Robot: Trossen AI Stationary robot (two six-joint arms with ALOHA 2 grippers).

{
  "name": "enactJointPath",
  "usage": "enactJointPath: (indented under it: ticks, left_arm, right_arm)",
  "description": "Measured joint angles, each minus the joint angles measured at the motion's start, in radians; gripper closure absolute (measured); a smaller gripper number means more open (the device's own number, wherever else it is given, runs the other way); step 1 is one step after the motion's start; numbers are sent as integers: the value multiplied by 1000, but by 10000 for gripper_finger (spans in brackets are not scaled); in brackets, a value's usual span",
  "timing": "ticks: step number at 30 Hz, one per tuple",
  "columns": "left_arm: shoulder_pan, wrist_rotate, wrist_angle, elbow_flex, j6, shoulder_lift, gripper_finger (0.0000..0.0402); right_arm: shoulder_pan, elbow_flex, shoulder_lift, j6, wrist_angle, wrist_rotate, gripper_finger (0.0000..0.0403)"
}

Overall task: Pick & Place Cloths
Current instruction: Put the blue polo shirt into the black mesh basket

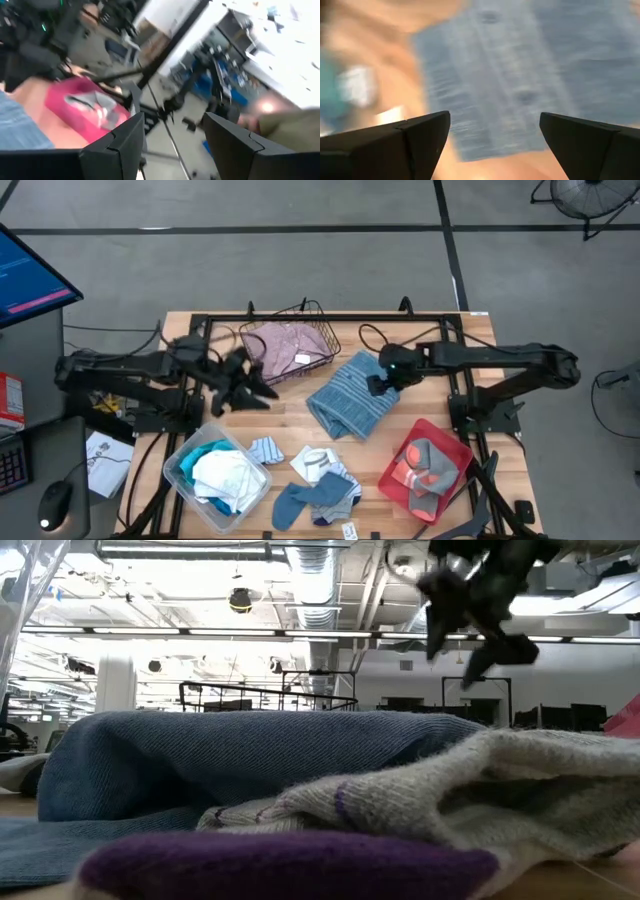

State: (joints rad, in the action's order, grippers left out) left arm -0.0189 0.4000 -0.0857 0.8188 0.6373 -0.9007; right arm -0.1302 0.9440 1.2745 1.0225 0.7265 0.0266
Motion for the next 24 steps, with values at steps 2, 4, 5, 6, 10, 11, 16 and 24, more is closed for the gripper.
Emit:
enactJointPath:
  ticks: [2, 4, 5, 6, 10, 11, 16, 24]
  left_arm:
    - [-37, 0, 0, 0, -18, -27, 211]
    - [-64, -14, 9, 0, -28, -58, 211]
    - [-73, -32, 28, 0, -28, -72, 211]
    - [-82, -53, 45, 0, -28, -88, 211]
    - [-112, -150, 133, 0, -55, -154, 211]
    - [-118, -185, 148, 0, -60, -172, 211]
    - [-157, -381, 158, -1, -57, -282, 211]
    - [-208, -723, 157, -1, 174, -474, 211]
  right_arm:
    - [38, 0, -33, 0, -63, 3, 97]
    - [80, 0, -70, 7, -126, 3, 97]
    - [101, 1, -88, 16, -155, 1, 97]
    - [122, 1, -104, 24, -176, -6, 97]
    - [211, 1, -149, 57, -219, -46, 97]
    - [232, 1, -154, 66, -217, -57, 97]
    - [327, 1, -157, 151, -211, -120, 97]
    - [411, 2, -135, 253, -230, -162, 97]
